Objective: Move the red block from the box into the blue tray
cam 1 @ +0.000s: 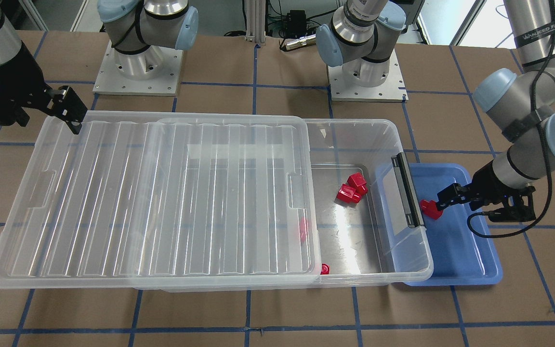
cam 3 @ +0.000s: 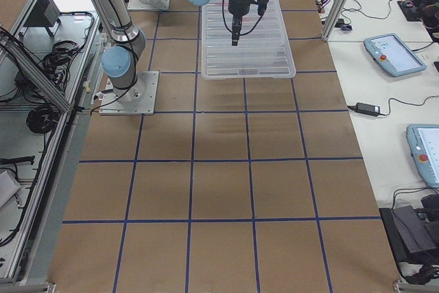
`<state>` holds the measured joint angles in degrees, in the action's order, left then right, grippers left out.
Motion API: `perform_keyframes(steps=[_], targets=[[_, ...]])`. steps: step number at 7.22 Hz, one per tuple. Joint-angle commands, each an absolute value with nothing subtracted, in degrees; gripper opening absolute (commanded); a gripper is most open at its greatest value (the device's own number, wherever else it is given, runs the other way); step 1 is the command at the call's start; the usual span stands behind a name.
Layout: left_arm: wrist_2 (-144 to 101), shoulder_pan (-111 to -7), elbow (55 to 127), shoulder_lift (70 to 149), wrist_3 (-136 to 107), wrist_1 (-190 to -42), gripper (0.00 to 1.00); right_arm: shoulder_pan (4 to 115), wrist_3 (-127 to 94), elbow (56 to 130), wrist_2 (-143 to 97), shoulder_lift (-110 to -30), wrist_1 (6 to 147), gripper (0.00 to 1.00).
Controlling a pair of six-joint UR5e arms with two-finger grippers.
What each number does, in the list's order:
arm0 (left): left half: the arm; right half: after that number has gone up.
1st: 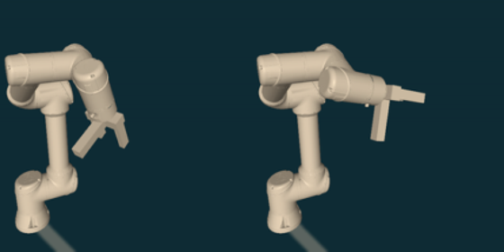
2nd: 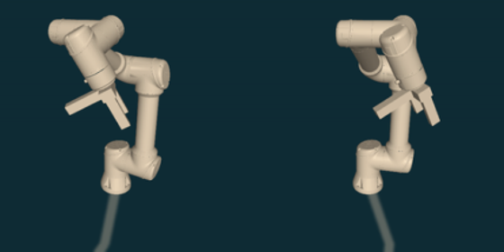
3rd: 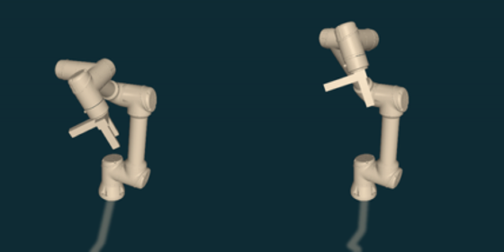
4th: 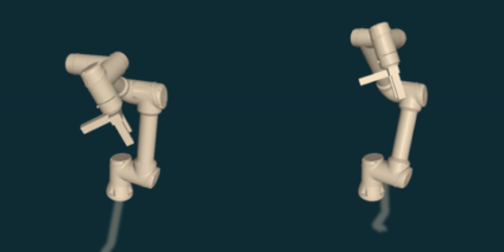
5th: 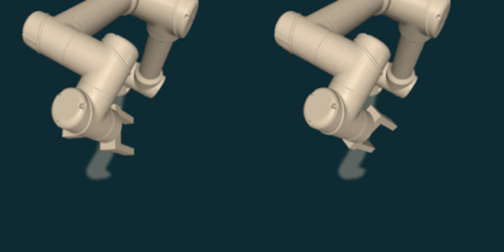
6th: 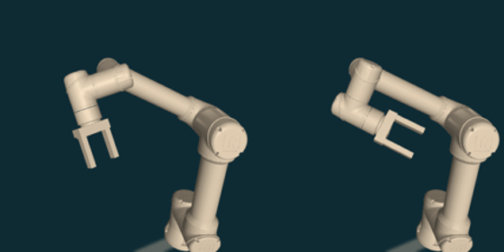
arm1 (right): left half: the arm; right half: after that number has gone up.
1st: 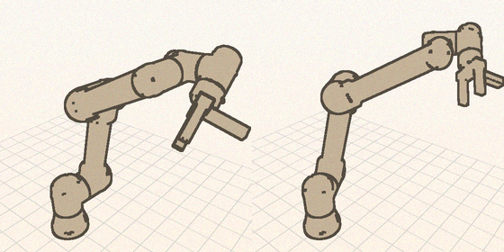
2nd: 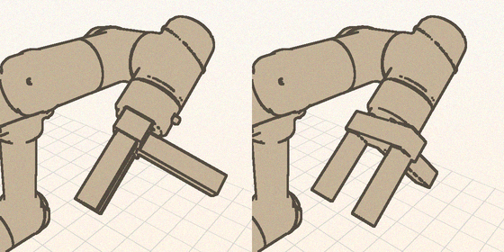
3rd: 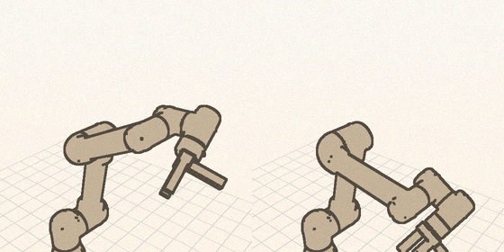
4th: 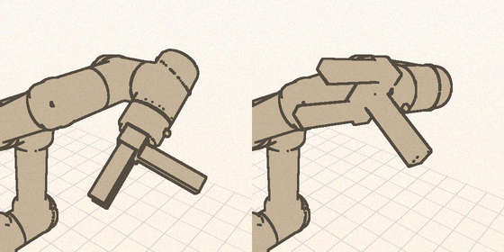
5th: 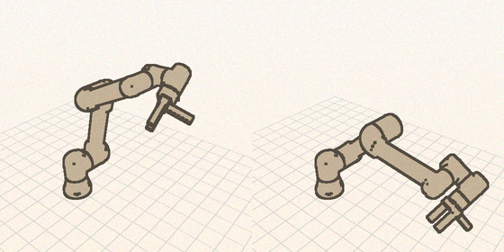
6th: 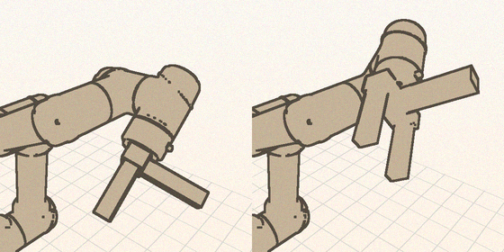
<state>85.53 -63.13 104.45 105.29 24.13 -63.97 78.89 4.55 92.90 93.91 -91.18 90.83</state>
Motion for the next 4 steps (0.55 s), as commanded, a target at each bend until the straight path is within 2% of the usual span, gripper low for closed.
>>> perform_keyframes(steps=[1, 2, 4], targets=[[86.1, -66.5, 95.0, 99.8, 22.9, -78.7, 1.0, 75.4, 10.0, 92.9, 94.5, -90.9, 91.4, 1.0], [86.2, -68.6, 91.3, 98.1, 21.7, -83.7, 1.0, 72.3, 12.8, 93.0, 94.1, -90.0, 92.2, 1.0], [86.3, -77.1, 89.9, 95.6, 12.4, -84.5, 1.0, 66.2, 21.5, 93.0, 94.3, -87.0, 97.6, 1.0]])
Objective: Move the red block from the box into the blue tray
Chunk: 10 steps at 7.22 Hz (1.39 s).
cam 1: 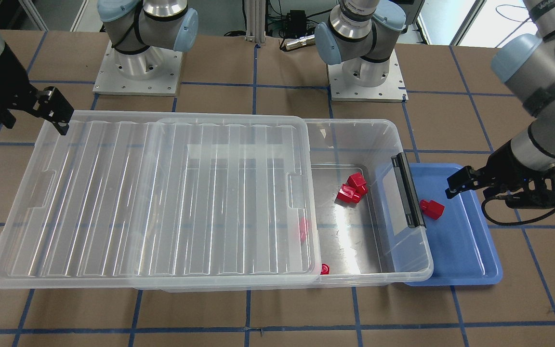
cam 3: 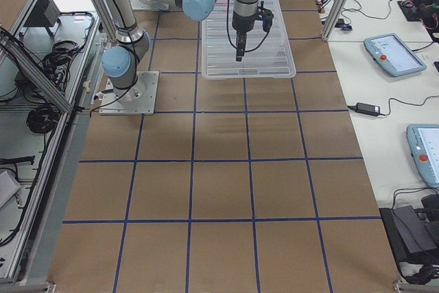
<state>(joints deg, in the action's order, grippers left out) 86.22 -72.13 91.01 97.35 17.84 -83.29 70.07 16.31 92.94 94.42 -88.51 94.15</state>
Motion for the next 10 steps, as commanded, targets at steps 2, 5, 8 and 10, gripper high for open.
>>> perform_keyframes(steps=[2, 5, 8, 10], targets=[[88.0, -84.9, 91.3, 92.2, 4.8, -84.9, 1.0, 61.9, 29.4, 93.0, 94.0, -82.6, 102.3, 1.0], [88.0, -88.4, 93.6, 91.1, -1.0, -85.3, 1.0, 60.8, 32.3, 92.9, 93.7, -77.5, 105.2, 1.0], [91.7, -88.8, 93.3, 92.9, -1.0, -84.4, 1.0, 61.4, 32.2, 93.9, 90.4, -77.6, 104.7, 1.0], [91.7, -88.8, 93.3, 92.3, -1.0, -84.4, 1.0, 62.9, 31.0, 95.4, 90.5, -77.9, 105.3, 1.0]])
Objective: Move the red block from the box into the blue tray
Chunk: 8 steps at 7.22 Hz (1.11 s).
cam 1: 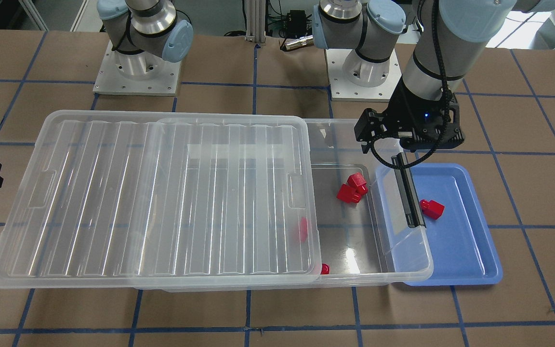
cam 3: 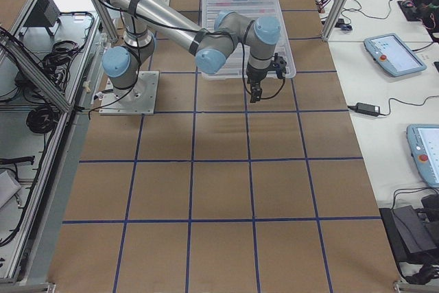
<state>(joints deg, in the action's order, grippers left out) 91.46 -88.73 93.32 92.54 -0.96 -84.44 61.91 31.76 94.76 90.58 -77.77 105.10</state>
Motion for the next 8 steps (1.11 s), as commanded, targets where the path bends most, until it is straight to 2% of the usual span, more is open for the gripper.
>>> perform_keyframes(steps=[1, 8], targets=[[91.8, -88.8, 93.4, 92.0, -1.0, -84.5, 1.0, 64.2, 29.5, 95.5, 90.8, -77.7, 105.3, 1.0], [91.8, -88.7, 93.3, 92.2, -1.0, -84.4, 1.0, 69.2, 17.9, 96.0, 90.8, -78.0, 105.2, 1.0]])
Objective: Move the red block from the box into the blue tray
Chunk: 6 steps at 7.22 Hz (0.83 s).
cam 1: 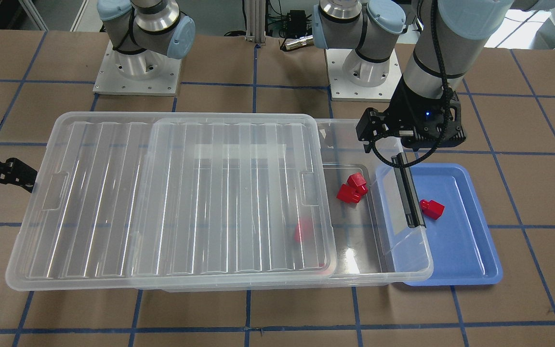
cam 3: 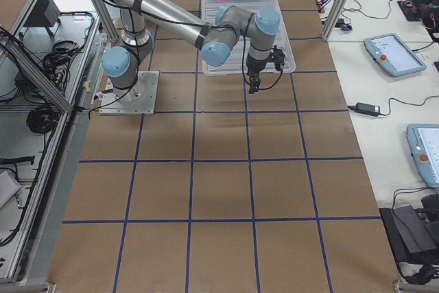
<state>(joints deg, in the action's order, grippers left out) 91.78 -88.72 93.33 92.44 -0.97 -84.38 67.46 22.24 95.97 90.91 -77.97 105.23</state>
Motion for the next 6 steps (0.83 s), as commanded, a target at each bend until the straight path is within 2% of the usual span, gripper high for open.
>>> perform_keyframes(steps=[1, 6], targets=[[91.8, -88.7, 92.7, 93.1, -1.0, -84.4, 1.0, 70.8, 16.3, 96.0, 90.8, -78.0, 105.2, 1.0], [91.7, -88.2, 92.6, 92.6, -0.9, -84.4, 1.0, 79.0, 3.4, 96.0, 90.9, -78.1, 105.2, 1.0]])
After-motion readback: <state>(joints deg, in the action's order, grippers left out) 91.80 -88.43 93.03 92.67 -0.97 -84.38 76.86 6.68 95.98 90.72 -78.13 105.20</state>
